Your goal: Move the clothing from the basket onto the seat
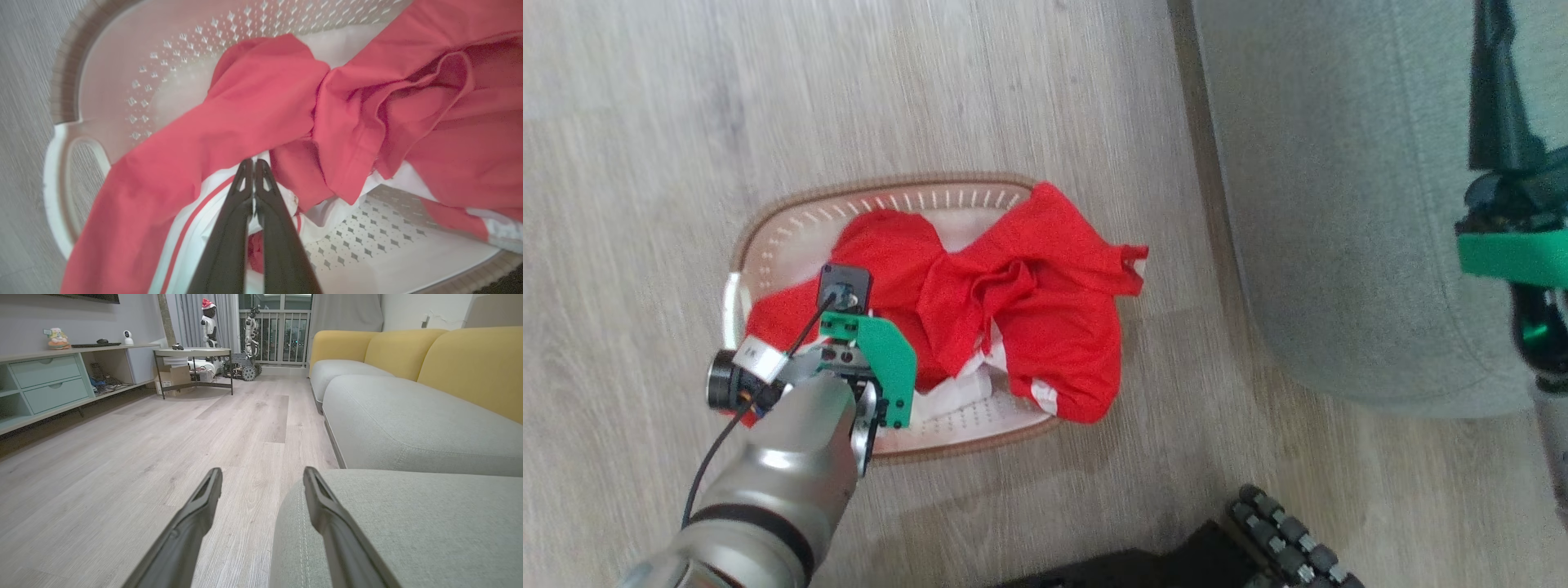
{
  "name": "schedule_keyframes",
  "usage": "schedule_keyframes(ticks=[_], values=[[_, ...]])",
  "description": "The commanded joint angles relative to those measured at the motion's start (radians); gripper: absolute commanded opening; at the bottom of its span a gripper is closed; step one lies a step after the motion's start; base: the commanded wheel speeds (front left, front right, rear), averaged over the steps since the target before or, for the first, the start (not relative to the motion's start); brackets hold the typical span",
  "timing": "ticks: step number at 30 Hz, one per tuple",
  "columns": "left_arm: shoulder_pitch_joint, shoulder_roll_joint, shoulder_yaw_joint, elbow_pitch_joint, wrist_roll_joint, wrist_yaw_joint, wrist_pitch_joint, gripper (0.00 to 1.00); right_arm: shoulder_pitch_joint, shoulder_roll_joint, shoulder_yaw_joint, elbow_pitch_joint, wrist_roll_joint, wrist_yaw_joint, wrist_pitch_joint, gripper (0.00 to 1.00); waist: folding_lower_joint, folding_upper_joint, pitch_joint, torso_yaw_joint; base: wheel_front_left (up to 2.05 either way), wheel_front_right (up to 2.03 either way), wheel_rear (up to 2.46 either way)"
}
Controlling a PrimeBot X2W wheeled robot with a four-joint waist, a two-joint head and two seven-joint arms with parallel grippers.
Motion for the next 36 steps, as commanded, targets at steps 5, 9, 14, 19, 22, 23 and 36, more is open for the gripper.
schedule_keyframes(ticks=[5, 9, 14, 19, 22, 23, 36], values=[[0.044, 0.013, 0.024, -0.005, -0.023, -0.039, -0.091, 0.0, 0.075, 0.002, 0.013, -0.005, -0.015, 0.0, -0.006, 1.0, 0.0, -0.0001, -0.126, 0.027, 0.0, 0.0, 0.0], [0.068, 0.012, 0.026, -0.022, -0.045, -0.061, -0.138, 0.0, 0.103, 0.007, 0.015, 0.009, -0.024, 0.0, -0.006, 1.0, 0.0, -0.0001, -0.195, 0.044, 0.0, 0.0, 0.0], [0.1, 0.012, 0.018, -0.062, -0.066, -0.07, -0.181, 0.0, 0.143, 0.016, 0.014, 0.023, -0.038, 0.0, -0.006, 1.0, 0.0, -0.0001, -0.275, 0.068, 0.0, 0.0, 0.0], [0.125, 0.012, 0.008, -0.102, -0.071, -0.072, -0.21, 0.0, 0.18, 0.03, 0.017, 0.038, -0.051, 0.0, -0.006, 1.0, 0.0, -0.0001, -0.35, 0.089, 0.0, 0.0, 0.0], [0.133, 0.012, 0.009, -0.121, -0.071, -0.069, -0.215, 0.0, 0.197, 0.035, 0.018, 0.044, -0.057, 0.0, -0.006, 1.0, 0.0, -0.0001, -0.379, 0.098, 0.0, 0.0, 0.0], [0.137, 0.012, 0.012, -0.133, -0.071, -0.067, -0.217, 0.0, 0.205, 0.037, 0.02, 0.047, -0.06, 0.0, -0.006, 1.0, 0.0, -0.0001, -0.392, 0.101, 0.0, 0.0, 0.0], [0.251, 0.082, 0.113, -0.496, 0.031, 0.006, -0.219, 0.0, 0.294, 0.069, 0.027, 0.078, -0.089, 0.0, -0.006, 1.0, 0.0, -0.0001, -0.53, 0.136, 0.0, 0.0, 0.0]])
